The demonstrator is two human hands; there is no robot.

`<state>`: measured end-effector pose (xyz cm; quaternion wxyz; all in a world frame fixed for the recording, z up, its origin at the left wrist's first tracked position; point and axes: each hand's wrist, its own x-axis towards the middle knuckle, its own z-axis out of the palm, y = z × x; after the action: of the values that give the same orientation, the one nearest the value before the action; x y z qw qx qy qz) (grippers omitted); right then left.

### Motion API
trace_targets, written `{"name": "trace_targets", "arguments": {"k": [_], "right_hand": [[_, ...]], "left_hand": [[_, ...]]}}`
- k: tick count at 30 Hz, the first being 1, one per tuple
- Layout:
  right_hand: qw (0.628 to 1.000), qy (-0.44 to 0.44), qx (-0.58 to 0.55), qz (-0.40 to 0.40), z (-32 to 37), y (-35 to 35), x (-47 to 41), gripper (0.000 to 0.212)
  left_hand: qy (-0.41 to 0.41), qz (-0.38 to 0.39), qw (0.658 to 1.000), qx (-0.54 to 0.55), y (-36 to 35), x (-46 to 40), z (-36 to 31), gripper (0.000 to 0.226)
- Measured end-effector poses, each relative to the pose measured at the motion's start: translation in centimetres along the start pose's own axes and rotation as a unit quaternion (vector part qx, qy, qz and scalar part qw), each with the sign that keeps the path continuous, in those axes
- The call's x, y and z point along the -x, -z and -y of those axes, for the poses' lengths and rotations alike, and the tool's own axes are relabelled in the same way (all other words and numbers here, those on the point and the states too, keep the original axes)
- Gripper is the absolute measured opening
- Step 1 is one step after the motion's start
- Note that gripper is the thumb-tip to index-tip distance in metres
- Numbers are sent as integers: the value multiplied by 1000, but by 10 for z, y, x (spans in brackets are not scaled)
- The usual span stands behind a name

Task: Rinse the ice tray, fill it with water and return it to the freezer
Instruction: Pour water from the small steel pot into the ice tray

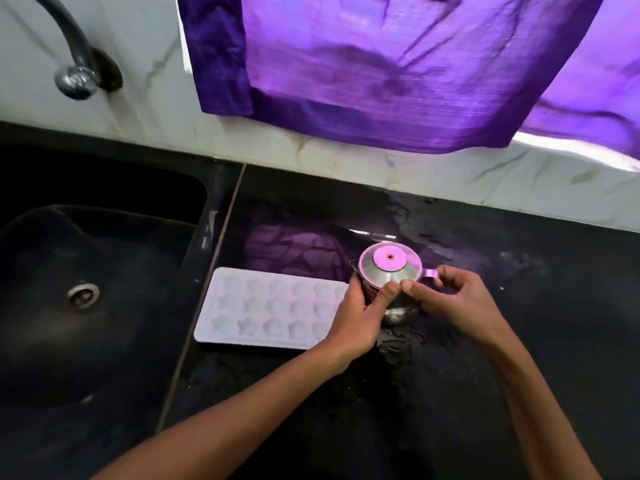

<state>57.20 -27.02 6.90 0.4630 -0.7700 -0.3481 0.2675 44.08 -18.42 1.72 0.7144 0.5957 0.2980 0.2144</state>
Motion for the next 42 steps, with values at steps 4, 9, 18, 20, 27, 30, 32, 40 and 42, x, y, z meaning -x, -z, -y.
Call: {"name": "trace_targets", "arguments": {"k": [4,9,18,20,27,30,32,40,42], "right_hand": [[999,-3,37,-12,-6,11,3,80],[997,-1,74,-6,-5,12,0,78],[991,14,131,-2,-3,12,-2,72],[991,11,136,3,-3,12,-3,71],[989,11,148,9,1,12,-2,62],[988,15,154,6,3,14,-2,64],[988,15,155,6,5,15,-2,66],[987,17,162,-1,14,19,-2,51],[986,18,164,0,17,19,-1,50]], "left_hand": [[18,-6,1000,1,-16,3,7,66],[49,-14,999,19,-21,4,9,54],[90,-20,994,51,-24,5,14,47],[92,-19,994,53,-25,5,15,48],[91,-11,994,62,-24,5,15,51],[93,-11,994,62,-24,5,13,50],[92,-9,994,60,-24,5,11,49],[77,9,995,55,-22,3,9,51],[71,13,996,57,-22,3,8,51]]}}
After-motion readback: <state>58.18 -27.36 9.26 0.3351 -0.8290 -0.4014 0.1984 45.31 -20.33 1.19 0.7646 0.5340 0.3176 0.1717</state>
